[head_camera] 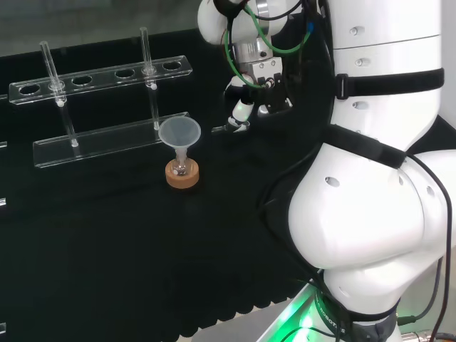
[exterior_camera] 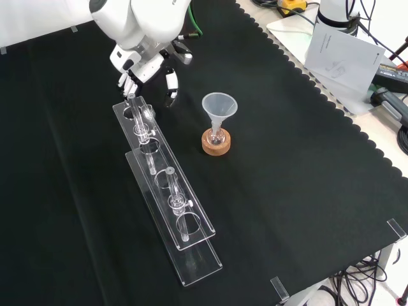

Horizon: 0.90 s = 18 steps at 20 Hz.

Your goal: Pick up the weighing funnel.

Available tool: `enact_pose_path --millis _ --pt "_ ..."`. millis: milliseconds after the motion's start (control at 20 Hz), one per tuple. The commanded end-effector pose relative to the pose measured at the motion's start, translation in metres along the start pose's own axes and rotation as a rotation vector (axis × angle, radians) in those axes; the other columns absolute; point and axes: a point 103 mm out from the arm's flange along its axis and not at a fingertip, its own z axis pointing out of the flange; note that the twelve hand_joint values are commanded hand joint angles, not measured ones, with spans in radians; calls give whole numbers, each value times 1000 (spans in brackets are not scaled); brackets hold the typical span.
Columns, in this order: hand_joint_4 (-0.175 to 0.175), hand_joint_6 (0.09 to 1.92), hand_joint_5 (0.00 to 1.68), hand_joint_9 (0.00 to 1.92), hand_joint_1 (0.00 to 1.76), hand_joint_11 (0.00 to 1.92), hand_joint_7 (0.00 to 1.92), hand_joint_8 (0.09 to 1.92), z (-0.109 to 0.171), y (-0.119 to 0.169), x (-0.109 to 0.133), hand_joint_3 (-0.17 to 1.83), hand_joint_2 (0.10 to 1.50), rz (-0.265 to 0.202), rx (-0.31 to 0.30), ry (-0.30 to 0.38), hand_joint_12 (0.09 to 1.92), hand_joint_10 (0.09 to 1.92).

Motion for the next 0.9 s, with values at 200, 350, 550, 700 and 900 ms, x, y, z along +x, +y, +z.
enact_pose_path --millis 200,350,550,700,900 --pt "-13 87 590 586 894 306 385 657 3 1 -4 616 569 -8 12 -20 1349 579" --pt "-12 87 597 596 894 311 392 656 6 1 -3 617 568 -1 18 -42 1349 575" --pt "-9 87 609 605 895 317 400 656 11 2 0 619 567 20 15 -90 1348 572" --pt "-7 87 619 615 894 325 410 657 12 6 -1 620 568 31 6 -93 1347 571" --pt "-3 97 650 633 895 336 428 660 13 11 -3 621 572 41 -11 -101 1343 570"
